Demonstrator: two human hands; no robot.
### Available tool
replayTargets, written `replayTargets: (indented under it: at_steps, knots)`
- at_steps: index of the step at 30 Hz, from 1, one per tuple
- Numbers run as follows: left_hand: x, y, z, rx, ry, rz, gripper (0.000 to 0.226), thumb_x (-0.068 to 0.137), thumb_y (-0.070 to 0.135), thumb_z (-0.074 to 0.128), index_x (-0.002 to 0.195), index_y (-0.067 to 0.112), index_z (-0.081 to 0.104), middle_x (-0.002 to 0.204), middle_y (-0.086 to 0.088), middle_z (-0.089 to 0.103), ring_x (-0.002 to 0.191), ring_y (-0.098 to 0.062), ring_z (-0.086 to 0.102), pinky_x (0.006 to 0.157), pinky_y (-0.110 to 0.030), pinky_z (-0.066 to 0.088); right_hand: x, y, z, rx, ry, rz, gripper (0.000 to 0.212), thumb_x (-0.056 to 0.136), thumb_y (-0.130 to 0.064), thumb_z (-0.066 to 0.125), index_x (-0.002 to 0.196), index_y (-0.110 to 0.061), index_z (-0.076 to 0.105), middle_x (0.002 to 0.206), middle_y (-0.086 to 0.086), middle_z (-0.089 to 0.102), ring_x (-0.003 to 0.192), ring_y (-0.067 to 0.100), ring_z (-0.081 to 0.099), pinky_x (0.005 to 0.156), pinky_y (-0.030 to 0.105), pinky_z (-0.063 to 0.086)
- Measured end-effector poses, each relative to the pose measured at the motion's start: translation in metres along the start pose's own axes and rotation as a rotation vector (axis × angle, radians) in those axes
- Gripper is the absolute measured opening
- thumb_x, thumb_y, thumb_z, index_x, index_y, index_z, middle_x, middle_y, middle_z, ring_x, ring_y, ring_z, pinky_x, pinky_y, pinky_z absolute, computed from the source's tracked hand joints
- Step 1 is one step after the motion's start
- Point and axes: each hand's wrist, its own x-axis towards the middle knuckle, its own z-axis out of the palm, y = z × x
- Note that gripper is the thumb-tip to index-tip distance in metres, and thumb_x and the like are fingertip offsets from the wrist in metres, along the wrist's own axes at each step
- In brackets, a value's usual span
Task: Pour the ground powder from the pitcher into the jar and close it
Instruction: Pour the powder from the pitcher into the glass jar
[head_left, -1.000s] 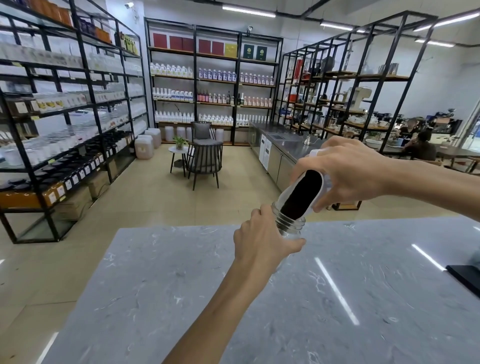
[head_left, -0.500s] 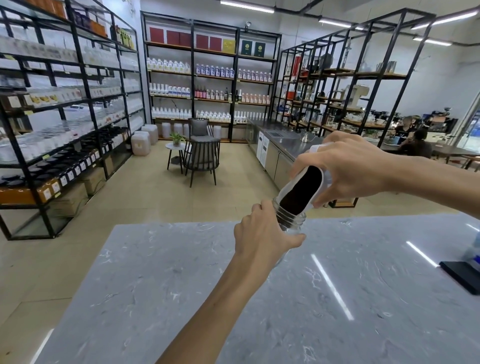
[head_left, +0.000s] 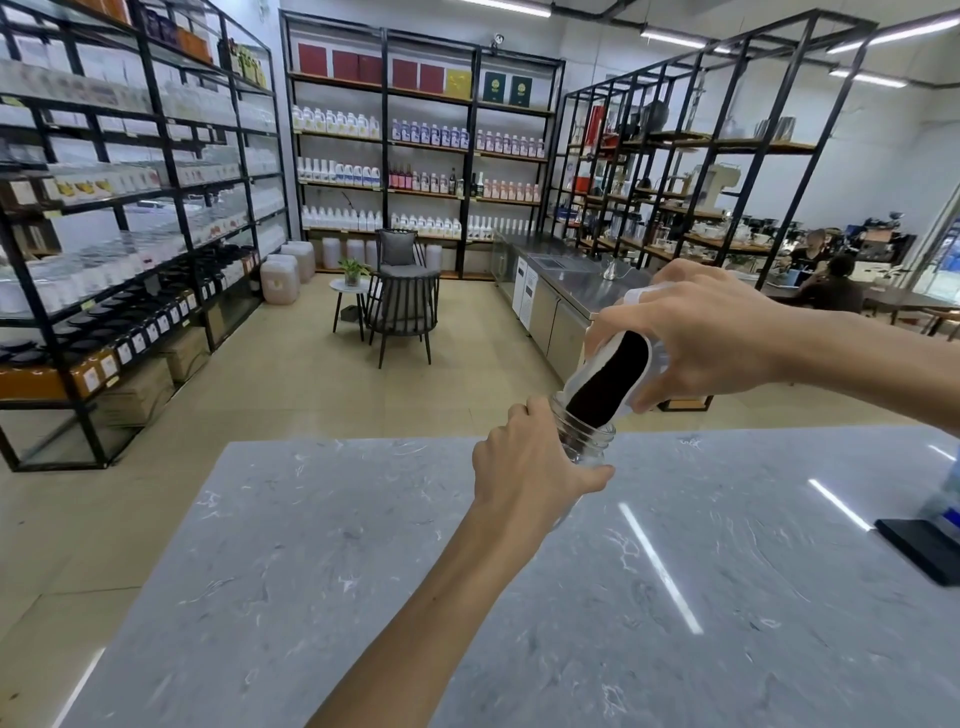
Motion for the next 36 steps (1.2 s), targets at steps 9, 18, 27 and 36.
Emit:
replayTargets:
  at_steps: [9, 18, 27, 36]
  knots:
    - [-0.001, 0.001, 0.001, 0.008, -0.012, 0.013, 0.074, 0.07, 0.069, 0.074, 0.112, 0.015, 0.047, 0.097, 0.002, 0.052, 0.08, -0.021, 0.048, 0.069, -0.033, 0.035, 0.003, 0.001, 0.004, -0.064, -0.025, -0.022, 0.064, 0.067, -0.058, 0.08, 0.12, -0.052, 0.044, 0.094, -0.028, 0.047, 0.1, 0.009, 0.057, 0.105, 0.038, 0.026]
    - [-0.001, 0.001, 0.001, 0.022, -0.018, 0.021, 0.073, 0.071, 0.068, 0.074, 0.112, 0.014, 0.047, 0.096, 0.002, 0.05, 0.08, -0.022, 0.047, 0.069, -0.033, 0.035, 0.004, 0.0, 0.004, -0.116, -0.033, -0.045, 0.066, 0.067, -0.06, 0.079, 0.12, -0.052, 0.041, 0.101, -0.023, 0.063, 0.1, 0.011, 0.06, 0.104, 0.038, 0.029]
    - [0.0, 0.004, 0.006, 0.024, -0.013, 0.023, 0.073, 0.071, 0.067, 0.075, 0.113, 0.014, 0.048, 0.1, 0.0, 0.054, 0.079, -0.022, 0.046, 0.069, -0.032, 0.034, 0.002, -0.001, 0.01, -0.143, -0.012, -0.076, 0.066, 0.063, -0.055, 0.083, 0.119, -0.048, 0.047, 0.084, -0.027, 0.054, 0.092, 0.012, 0.063, 0.1, 0.04, 0.033]
    - [0.001, 0.006, 0.011, 0.06, -0.018, 0.041, 0.075, 0.072, 0.066, 0.075, 0.116, 0.013, 0.048, 0.099, 0.0, 0.052, 0.086, -0.024, 0.057, 0.069, -0.031, 0.034, 0.002, -0.002, 0.013, -0.182, -0.013, -0.089, 0.068, 0.063, -0.053, 0.083, 0.121, -0.047, 0.048, 0.101, -0.019, 0.068, 0.094, 0.016, 0.066, 0.101, 0.042, 0.034]
